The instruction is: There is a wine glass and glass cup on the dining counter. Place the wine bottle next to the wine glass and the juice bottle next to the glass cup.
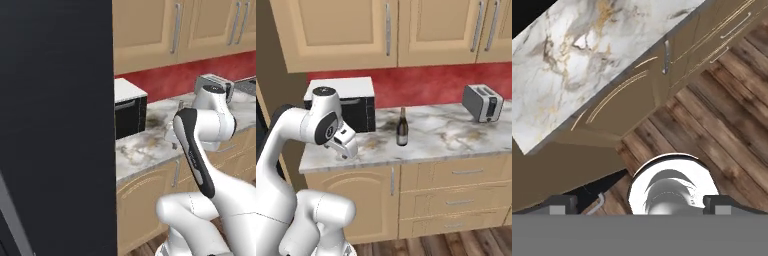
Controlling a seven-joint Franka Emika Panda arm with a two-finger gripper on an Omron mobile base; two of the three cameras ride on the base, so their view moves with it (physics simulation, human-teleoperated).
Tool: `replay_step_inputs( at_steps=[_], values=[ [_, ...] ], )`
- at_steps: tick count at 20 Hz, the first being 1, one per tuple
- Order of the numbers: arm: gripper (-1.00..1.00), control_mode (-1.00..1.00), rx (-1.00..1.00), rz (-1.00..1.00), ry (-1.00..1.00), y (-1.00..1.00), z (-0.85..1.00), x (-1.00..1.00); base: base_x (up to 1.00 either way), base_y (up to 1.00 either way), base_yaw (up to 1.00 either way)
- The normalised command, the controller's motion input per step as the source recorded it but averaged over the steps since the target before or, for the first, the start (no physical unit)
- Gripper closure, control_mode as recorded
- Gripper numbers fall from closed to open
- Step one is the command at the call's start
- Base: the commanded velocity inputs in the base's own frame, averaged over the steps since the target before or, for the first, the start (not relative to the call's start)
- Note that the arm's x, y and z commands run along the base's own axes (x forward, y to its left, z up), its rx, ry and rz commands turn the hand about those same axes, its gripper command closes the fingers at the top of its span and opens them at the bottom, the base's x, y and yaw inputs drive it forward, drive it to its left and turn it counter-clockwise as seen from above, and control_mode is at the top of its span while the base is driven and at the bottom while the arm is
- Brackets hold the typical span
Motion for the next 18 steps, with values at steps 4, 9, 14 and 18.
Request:
replay_step_inputs(
  at_steps=[4, 9, 14, 18],
  values=[
    [-1.0, 1.0, 0.0, 0.0, 0.0, 0.0, 0.0, 0.0, 0.25, -0.31, 0.37],
    [-1.0, 1.0, 0.0, 0.0, 0.0, 0.0, 0.0, 0.0, 0.09, -0.47, 0.31],
    [-1.0, 1.0, 0.0, 0.0, 0.0, 0.0, 0.0, 0.0, 0.0, -0.53, 0.33],
    [-1.0, 1.0, 0.0, 0.0, 0.0, 0.0, 0.0, 0.0, -0.04, -0.56, 0.33]
  ],
)
